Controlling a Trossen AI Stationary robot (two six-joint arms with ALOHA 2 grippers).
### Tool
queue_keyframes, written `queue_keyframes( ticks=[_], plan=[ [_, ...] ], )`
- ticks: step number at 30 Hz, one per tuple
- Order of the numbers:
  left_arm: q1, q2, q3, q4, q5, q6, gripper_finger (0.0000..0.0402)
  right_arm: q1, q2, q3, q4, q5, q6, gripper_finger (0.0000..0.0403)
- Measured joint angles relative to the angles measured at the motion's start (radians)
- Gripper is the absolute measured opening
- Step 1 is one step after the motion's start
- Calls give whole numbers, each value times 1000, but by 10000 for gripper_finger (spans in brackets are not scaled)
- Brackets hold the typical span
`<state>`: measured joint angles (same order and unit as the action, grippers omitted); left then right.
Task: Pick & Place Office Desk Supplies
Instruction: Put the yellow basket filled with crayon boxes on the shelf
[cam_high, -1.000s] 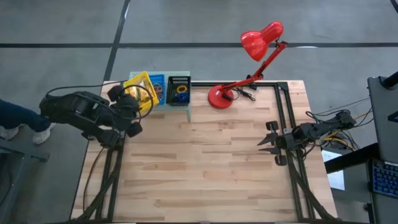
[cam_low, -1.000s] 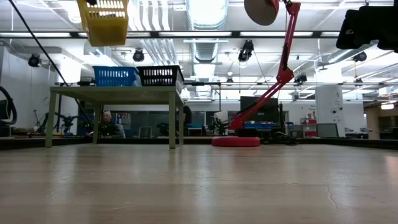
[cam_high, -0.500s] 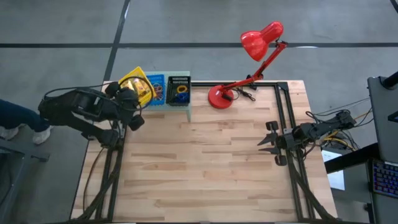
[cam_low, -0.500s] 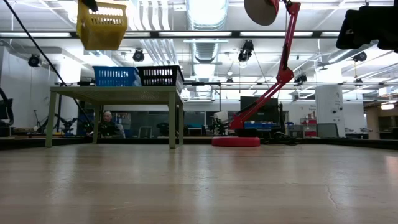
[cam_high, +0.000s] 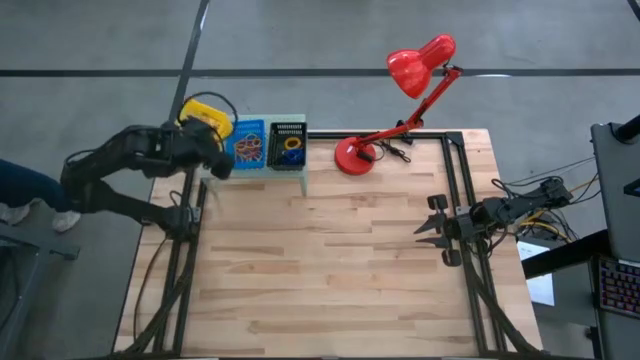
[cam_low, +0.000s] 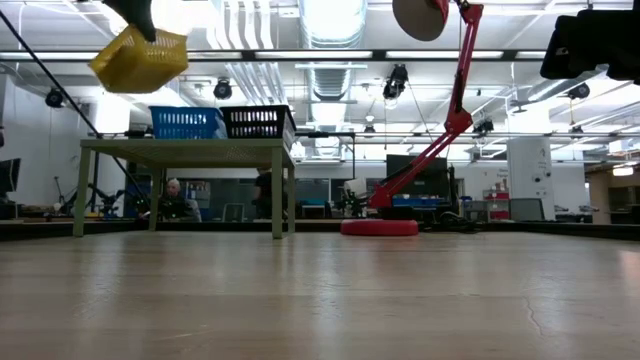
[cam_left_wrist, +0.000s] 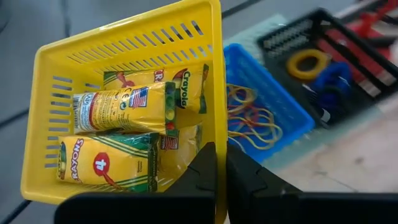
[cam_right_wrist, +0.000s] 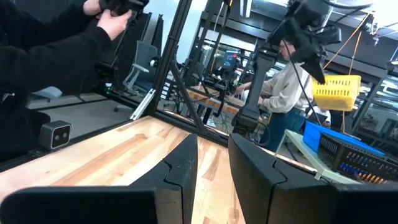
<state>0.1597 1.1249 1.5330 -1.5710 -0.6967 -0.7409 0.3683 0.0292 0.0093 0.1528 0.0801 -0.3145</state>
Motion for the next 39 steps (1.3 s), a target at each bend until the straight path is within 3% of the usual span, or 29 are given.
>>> queue_keyframes(
  ticks=[13,26,32,39],
  plan=[
    [223,56,0,82,28,-229,10,0,0,0,0,0,0,86],
    [304,78,0,186,87,-439,10,0,0,0,0,0,0,86],
    [313,78,0,199,80,-695,10,0,0,0,0,0,0,86],
    [345,78,0,222,76,-658,10,0,0,0,0,0,0,86]
  ],
)
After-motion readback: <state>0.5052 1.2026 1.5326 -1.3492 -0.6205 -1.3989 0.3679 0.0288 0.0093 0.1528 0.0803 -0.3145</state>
